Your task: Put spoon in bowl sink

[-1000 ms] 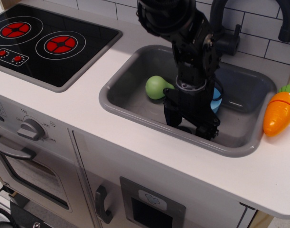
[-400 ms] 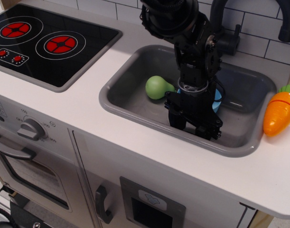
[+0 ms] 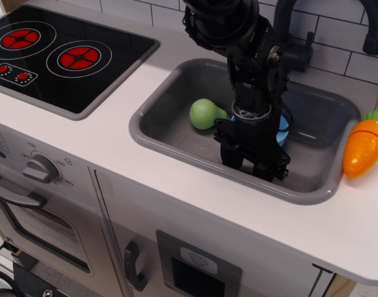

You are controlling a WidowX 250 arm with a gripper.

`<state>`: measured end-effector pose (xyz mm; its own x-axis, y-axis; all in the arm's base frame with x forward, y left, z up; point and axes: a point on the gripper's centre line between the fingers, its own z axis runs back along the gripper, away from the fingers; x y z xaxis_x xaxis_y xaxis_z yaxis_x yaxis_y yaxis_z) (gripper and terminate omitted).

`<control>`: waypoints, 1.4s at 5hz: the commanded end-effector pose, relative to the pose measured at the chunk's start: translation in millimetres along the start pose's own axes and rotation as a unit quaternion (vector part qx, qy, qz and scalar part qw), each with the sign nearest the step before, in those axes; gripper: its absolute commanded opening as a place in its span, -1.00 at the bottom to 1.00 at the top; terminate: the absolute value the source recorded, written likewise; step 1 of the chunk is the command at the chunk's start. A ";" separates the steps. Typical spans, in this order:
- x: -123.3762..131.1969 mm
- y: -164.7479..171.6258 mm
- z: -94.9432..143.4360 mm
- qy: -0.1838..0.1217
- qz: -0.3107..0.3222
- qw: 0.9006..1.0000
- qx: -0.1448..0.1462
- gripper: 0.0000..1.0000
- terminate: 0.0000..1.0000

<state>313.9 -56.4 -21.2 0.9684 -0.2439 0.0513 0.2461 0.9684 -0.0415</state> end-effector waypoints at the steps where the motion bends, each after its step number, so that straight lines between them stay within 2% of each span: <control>1: 28.0 15.8 55.6 -0.083 0.031 0.996 0.016 -1.00 -1.00; 3: 70.5 33.3 76.8 -0.131 0.093 0.987 0.024 -1.00 -1.00; 4: 83.9 36.4 70.1 -0.141 0.107 0.983 0.038 -1.00 -1.00; 7: 86.9 30.2 58.2 -0.139 0.110 0.983 0.042 -1.00 -1.00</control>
<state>400.5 -46.1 24.5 0.9595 -0.0107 0.2814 0.0102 0.9999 0.0033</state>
